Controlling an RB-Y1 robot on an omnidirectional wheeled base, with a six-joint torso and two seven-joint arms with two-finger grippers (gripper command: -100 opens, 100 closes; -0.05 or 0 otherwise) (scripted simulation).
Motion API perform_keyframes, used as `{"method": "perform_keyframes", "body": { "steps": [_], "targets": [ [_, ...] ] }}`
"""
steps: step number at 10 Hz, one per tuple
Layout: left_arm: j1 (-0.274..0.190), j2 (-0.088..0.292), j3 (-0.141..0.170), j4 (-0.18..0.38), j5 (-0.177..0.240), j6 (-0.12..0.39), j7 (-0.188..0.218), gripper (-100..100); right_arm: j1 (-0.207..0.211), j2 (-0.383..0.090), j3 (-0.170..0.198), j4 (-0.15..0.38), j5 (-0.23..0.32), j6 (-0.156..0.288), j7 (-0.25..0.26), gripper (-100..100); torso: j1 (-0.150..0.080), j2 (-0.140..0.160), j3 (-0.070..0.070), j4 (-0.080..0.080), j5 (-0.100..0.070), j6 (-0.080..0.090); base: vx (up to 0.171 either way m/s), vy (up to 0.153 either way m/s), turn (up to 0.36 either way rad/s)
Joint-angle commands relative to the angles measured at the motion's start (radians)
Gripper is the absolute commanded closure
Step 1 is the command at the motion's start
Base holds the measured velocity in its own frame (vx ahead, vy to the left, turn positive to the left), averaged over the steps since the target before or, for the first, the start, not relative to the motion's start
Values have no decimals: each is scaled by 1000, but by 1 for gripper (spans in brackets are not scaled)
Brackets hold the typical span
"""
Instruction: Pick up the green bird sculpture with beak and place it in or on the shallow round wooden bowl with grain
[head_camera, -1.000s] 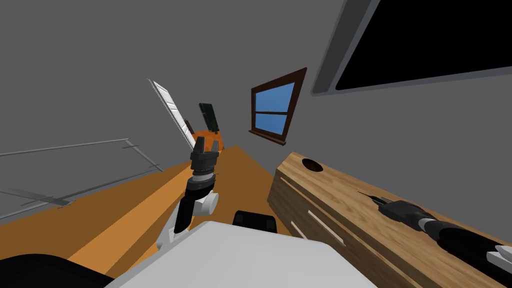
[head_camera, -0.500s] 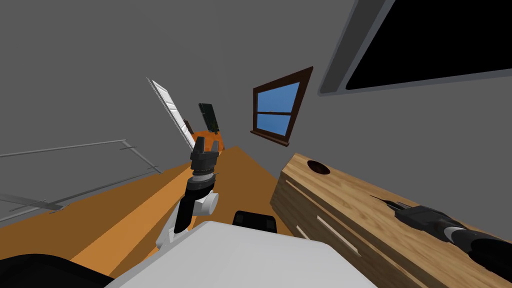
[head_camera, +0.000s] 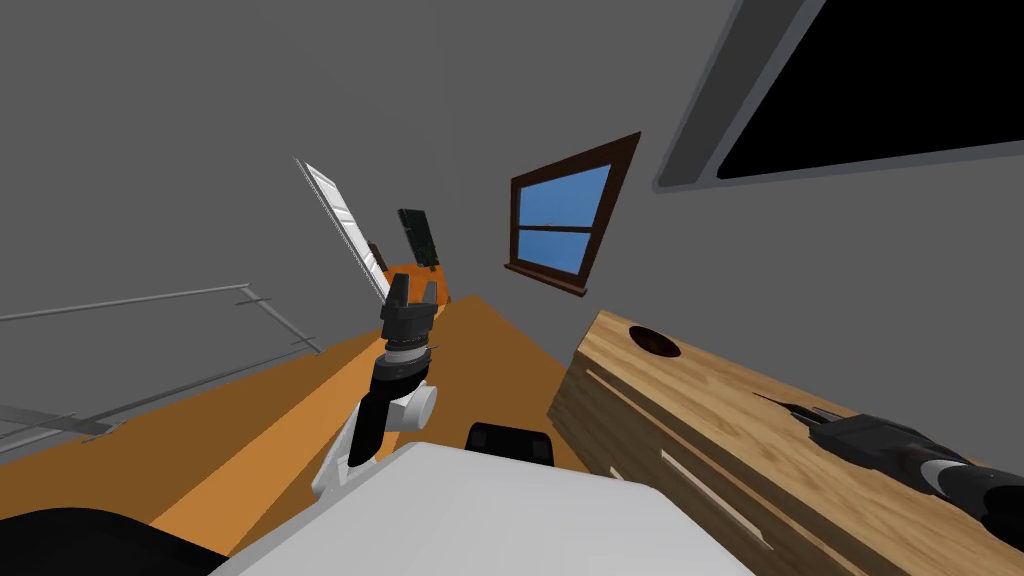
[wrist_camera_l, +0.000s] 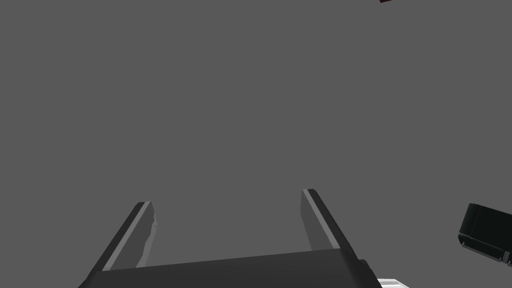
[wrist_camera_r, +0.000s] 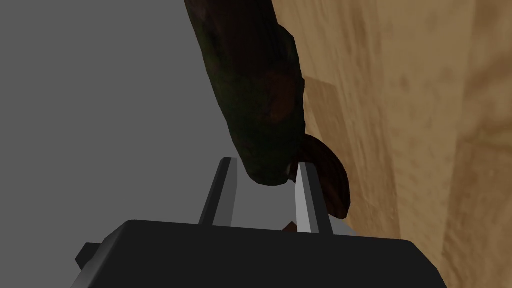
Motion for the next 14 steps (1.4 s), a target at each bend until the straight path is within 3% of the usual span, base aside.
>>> {"method": "perform_keyframes", "body": {
  "steps": [1, 4, 10, 12, 13, 14],
  "targets": [
    [0, 0, 0, 0, 0, 0, 0, 0, -16, -25, 22, -1, -7, -10, -31, 100, 0, 0, 0, 0, 0, 0, 172, 74, 33],
    [0, 0, 0, 0, 0, 0, 0, 0, -40, -53, 58, -4, -10, -18, -74, 100, -6, -4, -3, -1, -1, 0, 165, 41, 22],
    [0, 0, 0, 0, 0, 0, 0, 0, -119, -128, 167, -17, -11, -41, -203, 100, -8, -3, -2, -1, -2, 0, 172, 25, 18],
    [0, 0, 0, 0, 0, 0, 0, 0, -140, -144, 192, -21, -10, -46, -232, 100, -8, -3, -2, -1, -2, 0, 156, -1, 14],
    [0, 0, 0, 0, 0, 0, 0, 0, -138, -137, 185, -15, -9, -47, -219, 100, -10, -2, -2, -1, -2, 1, 64, -7, 19],
    [0, 0, 0, 0, 0, 0, 0, 0, -140, -138, 186, -15, -10, -48, -222, -100, -10, 3, 1, 0, -3, 2, 14, 0, 6]
  ]
}}
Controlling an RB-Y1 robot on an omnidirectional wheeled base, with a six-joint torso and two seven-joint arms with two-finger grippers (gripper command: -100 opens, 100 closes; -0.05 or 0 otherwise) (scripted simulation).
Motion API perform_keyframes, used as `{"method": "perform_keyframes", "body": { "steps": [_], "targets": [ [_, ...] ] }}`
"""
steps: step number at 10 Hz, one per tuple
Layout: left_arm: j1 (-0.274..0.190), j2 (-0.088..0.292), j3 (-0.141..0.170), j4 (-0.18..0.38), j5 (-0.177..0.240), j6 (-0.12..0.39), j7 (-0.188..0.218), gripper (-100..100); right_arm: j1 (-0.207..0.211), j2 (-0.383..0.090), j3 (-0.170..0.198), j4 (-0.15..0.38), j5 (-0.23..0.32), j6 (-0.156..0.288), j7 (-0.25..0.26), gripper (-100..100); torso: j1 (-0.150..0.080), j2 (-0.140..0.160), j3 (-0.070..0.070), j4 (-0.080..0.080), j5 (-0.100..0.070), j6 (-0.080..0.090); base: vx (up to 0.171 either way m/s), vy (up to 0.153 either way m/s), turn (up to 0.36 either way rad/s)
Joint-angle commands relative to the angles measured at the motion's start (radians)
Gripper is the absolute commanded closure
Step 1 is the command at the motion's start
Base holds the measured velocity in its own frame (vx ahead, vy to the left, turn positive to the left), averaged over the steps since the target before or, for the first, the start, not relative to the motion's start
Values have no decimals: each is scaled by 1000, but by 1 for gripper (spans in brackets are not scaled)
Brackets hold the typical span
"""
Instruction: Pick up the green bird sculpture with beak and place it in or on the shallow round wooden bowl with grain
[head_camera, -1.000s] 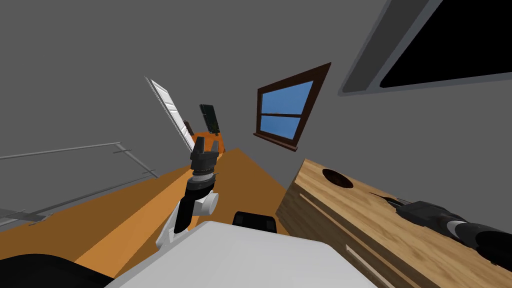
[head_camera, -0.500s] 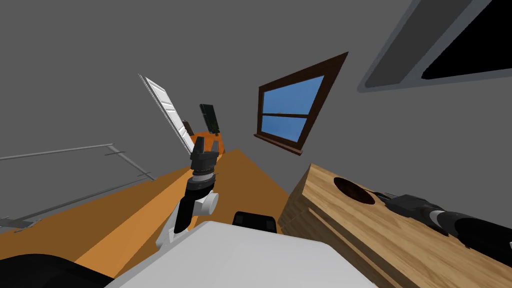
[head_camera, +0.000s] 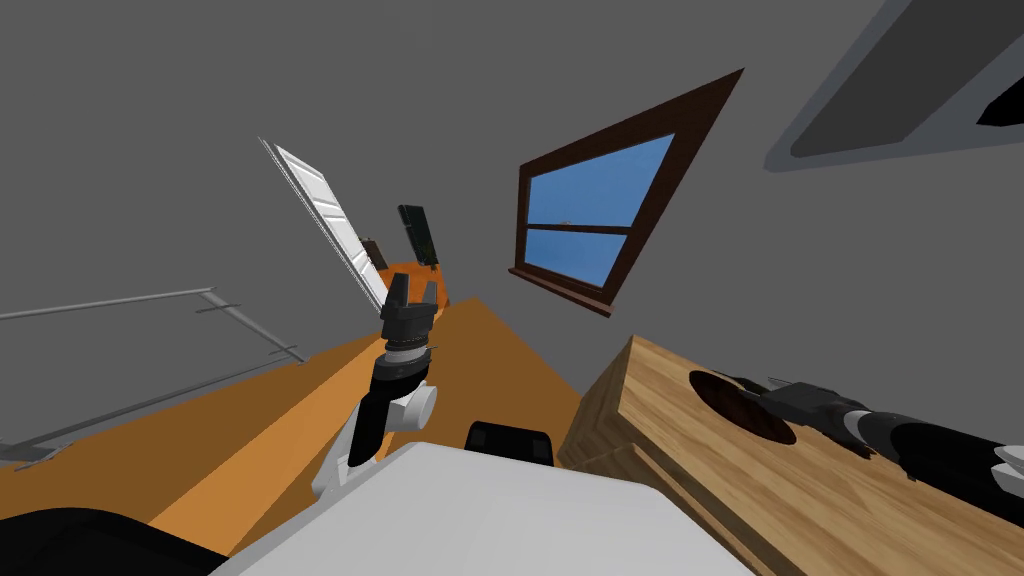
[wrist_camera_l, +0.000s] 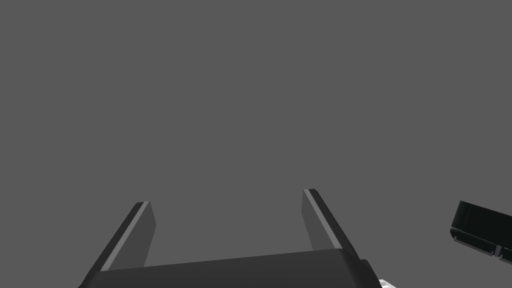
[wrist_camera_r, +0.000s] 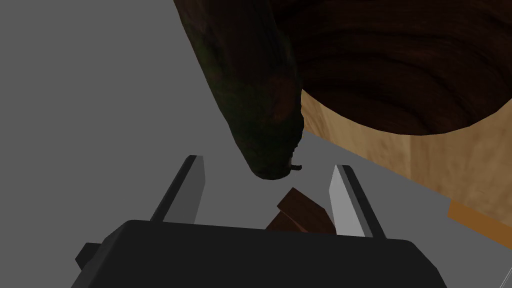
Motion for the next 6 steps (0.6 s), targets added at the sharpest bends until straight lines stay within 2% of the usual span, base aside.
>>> {"method": "perform_keyframes", "body": {
  "steps": [1, 4, 5, 6],
  "targets": [
    [0, 0, 0, 0, 0, 0, 0, 0, 0, 0, 0, 0, 0, 0, 0, -100, 0, 0, 0, 0, 0, 0, 7, 0, 1],
    [0, 0, 0, 0, 0, 0, 0, 0, 0, 0, 0, 0, 0, 0, 0, -100, 0, 3, 2, 1, 0, 0, 0, 0, 0],
    [0, 0, 0, 0, 0, 0, 0, 0, 0, 0, 0, 0, 0, 0, 0, 0, 0, 3, 2, 1, 0, 0, 0, 0, 0],
    [0, 0, 0, 0, 0, 0, 0, 0, 6, -28, -8, -3, -7, -12, -16, -100, 0, 3, 2, 1, 0, 0, 7, -2, -73]
  ]
}}
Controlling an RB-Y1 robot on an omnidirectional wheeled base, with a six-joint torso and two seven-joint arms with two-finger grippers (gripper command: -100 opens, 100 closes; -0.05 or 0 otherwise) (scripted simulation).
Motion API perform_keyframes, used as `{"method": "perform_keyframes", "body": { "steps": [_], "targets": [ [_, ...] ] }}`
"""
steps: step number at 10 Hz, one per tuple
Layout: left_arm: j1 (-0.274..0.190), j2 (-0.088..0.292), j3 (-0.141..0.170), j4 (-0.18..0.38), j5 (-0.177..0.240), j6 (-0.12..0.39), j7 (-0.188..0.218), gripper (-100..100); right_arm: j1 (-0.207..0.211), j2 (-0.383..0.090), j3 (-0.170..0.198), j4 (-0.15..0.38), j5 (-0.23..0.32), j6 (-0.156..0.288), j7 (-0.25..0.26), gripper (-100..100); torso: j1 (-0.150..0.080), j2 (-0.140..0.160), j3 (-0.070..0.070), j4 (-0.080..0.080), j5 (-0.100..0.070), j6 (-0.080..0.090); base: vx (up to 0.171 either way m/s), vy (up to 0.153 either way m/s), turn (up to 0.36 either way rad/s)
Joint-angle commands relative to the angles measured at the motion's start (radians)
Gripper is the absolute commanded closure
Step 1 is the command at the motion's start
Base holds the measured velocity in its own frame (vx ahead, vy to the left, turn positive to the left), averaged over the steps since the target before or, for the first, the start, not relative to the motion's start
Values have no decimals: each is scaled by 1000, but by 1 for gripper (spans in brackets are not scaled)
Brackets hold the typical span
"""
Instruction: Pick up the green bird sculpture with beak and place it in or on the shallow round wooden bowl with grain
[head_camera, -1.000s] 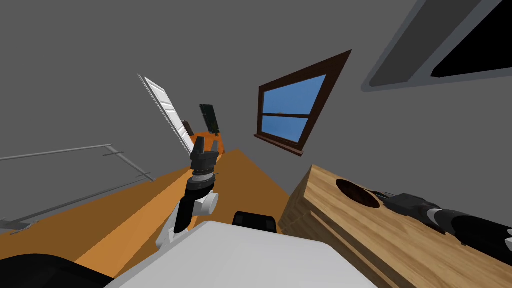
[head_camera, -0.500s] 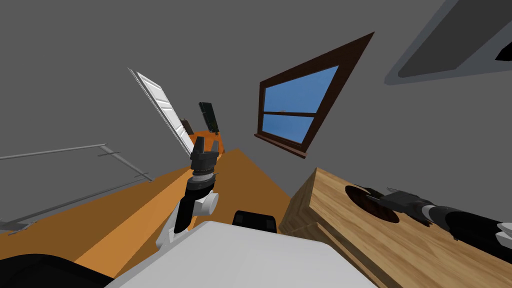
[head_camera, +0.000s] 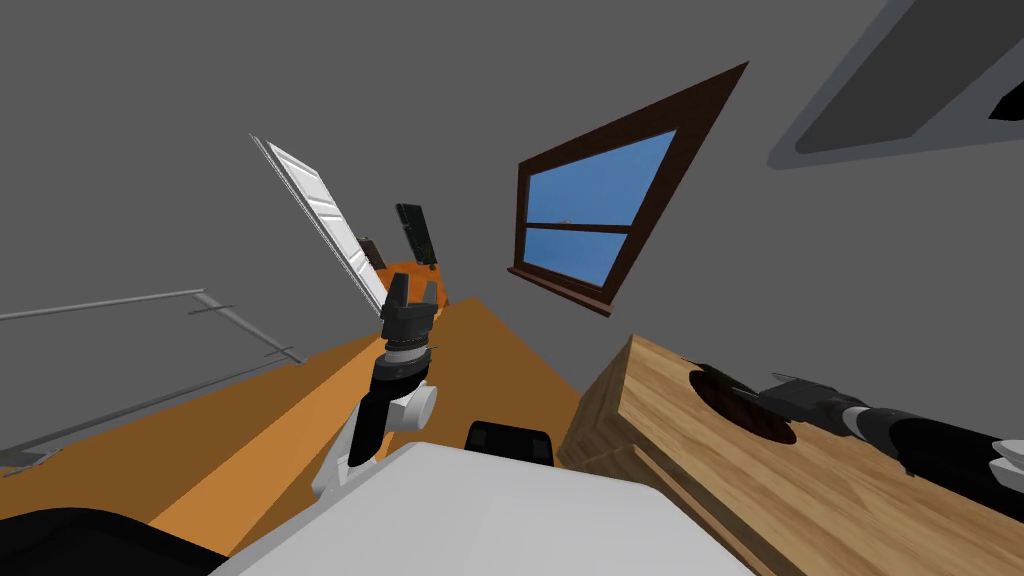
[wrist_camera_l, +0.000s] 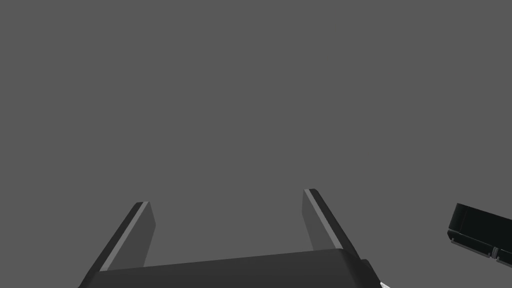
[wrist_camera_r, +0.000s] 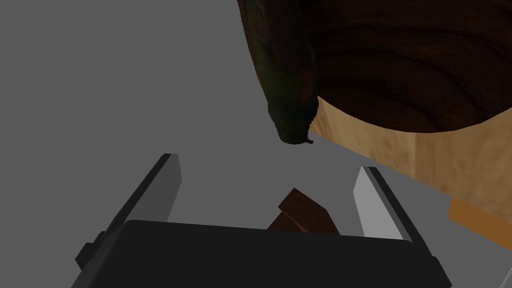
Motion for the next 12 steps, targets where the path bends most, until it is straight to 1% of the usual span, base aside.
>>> {"method": "perform_keyframes", "body": {
  "steps": [1, 3, 4, 5, 6, 7, 12],
  "targets": [
    [0, 0, 0, 0, 0, 0, 0, 0, 14, -40, -16, -5, -11, -19, -23, -100, 0, 0, 0, 0, 0, 0, 16, 1, -129],
    [0, 0, 0, 0, 0, 0, 0, 0, 20, -68, -24, -8, -17, -31, -39, -100, 0, 0, 0, 0, 0, 0, 13, 4, -63],
    [0, 0, 0, 0, 0, 0, 0, 0, 26, -97, -32, -11, -24, -43, -54, -100, 0, 0, 0, 0, 0, 0, 11, 2, -94],
    [0, 0, 0, 0, 0, 0, 0, 0, 29, -111, -36, -12, -27, -48, -62, -100, 1, 0, 0, 0, 0, 0, 14, 2, -71],
    [0, 0, 0, 0, 0, 0, 0, 0, 47, -100, -52, -13, -28, -45, -53, -100, 0, 0, 0, 0, 0, 0, 6, 1, -9],
    [0, 0, 0, 0, 0, 0, 0, 0, 50, -102, -55, -14, -29, -48, -54, 0, 0, 0, 0, 0, 0, 0, 0, 0, 0],
    [0, 0, 0, 0, 0, 0, 0, 0, 50, -101, -55, -14, -29, -47, -54, 0, 0, 0, 0, 0, 0, 0, 0, 0, 0]
  ]
}}
